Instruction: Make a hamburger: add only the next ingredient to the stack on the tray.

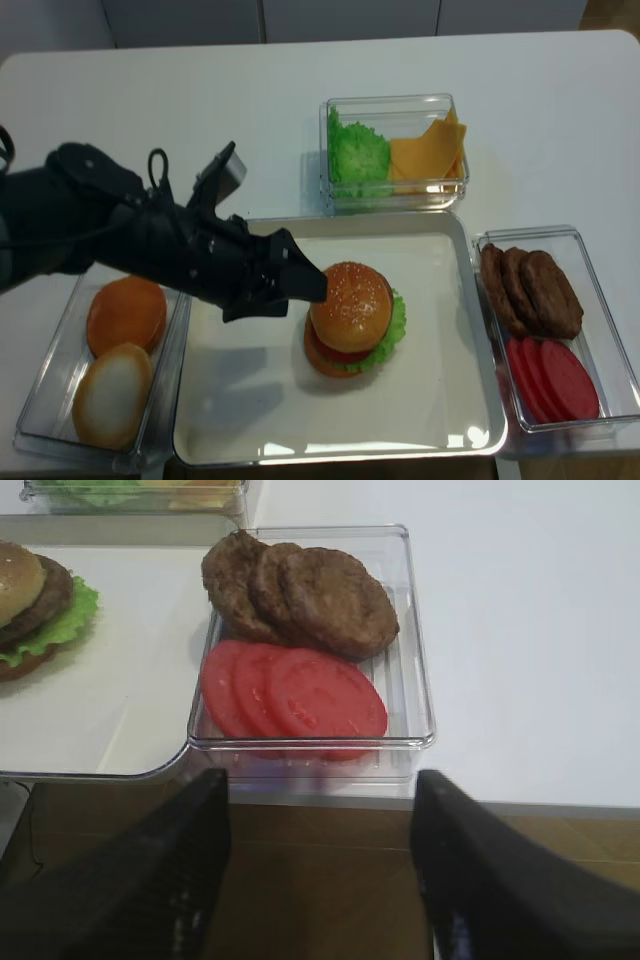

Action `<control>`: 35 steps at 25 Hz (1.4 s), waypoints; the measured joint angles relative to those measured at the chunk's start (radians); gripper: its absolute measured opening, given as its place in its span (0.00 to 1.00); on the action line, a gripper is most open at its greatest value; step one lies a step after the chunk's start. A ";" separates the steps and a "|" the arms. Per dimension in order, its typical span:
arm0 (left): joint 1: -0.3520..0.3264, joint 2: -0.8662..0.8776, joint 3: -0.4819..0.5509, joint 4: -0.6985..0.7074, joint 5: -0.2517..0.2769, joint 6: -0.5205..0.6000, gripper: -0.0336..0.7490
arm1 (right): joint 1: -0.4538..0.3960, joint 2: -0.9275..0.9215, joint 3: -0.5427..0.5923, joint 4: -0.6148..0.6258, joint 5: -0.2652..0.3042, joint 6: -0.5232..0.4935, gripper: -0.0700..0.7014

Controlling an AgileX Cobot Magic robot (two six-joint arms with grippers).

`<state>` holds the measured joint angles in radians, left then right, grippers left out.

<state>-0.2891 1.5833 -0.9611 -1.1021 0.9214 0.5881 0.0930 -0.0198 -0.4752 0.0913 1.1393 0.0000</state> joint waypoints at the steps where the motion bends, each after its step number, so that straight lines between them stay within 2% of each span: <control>1: 0.000 -0.017 0.000 0.026 -0.005 -0.017 0.81 | 0.000 0.000 0.000 0.000 0.000 0.000 0.67; 4: 0.000 -0.072 0.000 0.127 -0.014 -0.085 0.80 | 0.000 0.000 0.000 0.000 0.000 0.000 0.67; 8: 0.000 -0.163 0.000 0.334 -0.010 -0.235 0.77 | 0.000 0.000 0.000 0.000 0.000 0.000 0.67; 11: 0.000 -0.235 0.000 0.509 0.016 -0.353 0.73 | 0.000 0.000 0.000 0.000 0.000 0.000 0.67; 17: 0.000 -0.409 0.000 0.800 0.104 -0.516 0.67 | 0.000 0.000 0.000 0.000 0.000 0.000 0.67; 23: 0.000 -0.622 0.000 1.102 0.247 -0.655 0.66 | 0.000 0.000 0.000 0.000 0.000 0.000 0.67; 26: 0.000 -0.739 0.000 1.162 0.304 -0.680 0.66 | 0.000 0.000 0.000 0.000 0.000 0.000 0.67; 28: 0.000 -0.803 0.000 1.167 0.322 -0.683 0.66 | 0.000 0.000 0.000 0.000 0.000 0.000 0.67; 35: 0.000 -0.997 0.000 1.175 0.339 -0.686 0.66 | 0.000 0.000 0.000 0.000 0.000 0.000 0.67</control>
<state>-0.2891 0.5860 -0.9611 0.0727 1.2608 -0.0981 0.0930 -0.0198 -0.4752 0.0913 1.1393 0.0000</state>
